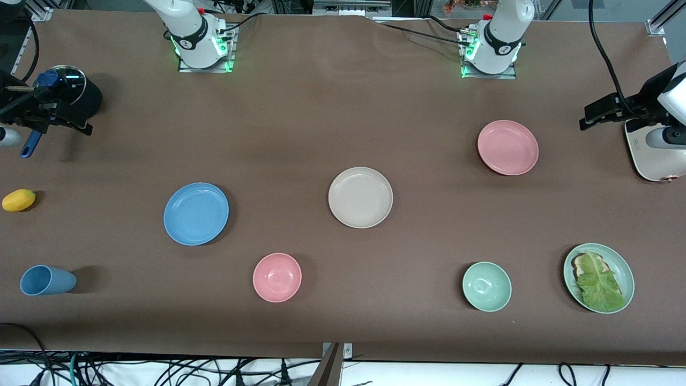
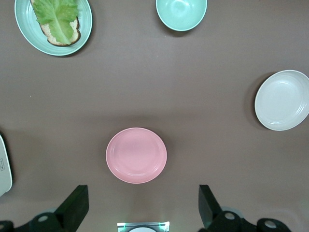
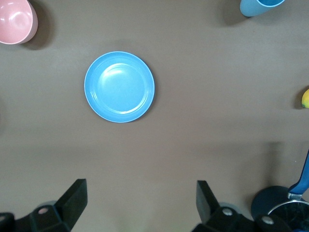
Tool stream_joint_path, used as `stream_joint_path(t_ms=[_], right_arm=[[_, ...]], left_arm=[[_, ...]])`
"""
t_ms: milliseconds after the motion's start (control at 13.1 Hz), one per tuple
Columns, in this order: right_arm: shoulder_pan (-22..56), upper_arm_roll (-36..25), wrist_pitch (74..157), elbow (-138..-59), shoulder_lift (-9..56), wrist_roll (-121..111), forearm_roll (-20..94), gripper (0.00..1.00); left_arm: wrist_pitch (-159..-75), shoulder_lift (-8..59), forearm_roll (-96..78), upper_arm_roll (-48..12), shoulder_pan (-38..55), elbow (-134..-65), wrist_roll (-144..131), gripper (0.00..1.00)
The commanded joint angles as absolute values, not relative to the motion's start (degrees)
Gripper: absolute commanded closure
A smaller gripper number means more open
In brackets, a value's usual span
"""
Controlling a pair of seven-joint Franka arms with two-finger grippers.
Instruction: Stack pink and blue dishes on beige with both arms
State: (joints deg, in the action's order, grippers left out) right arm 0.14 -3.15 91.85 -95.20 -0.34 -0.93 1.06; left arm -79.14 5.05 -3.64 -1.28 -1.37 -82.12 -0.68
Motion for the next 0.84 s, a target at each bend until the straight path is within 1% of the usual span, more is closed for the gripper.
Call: stream_joint_path(t_ms=[0,685,762], right_arm=[[0.18,-2.99,91.41,-94.48,-0.26,-1.58,0.44,0.0],[0.26,-2.9,91.41,-94.48,-0.35,-1.58,0.44,0.0],[0.26,-2.9,91.49,-94.4,-0.26,-1.58,0.44,0.0]], left_arm=[[-78.57,5.01,-4.13,-1.23,-1.58,-81.65,0.53,0.0],[-78.66,5.1,-4.22,-1.23,-1.67,-81.74,0.44,0.0],[-78.84,5.88,-4.13,-1.14,-1.67,-81.74,0.44,0.0]])
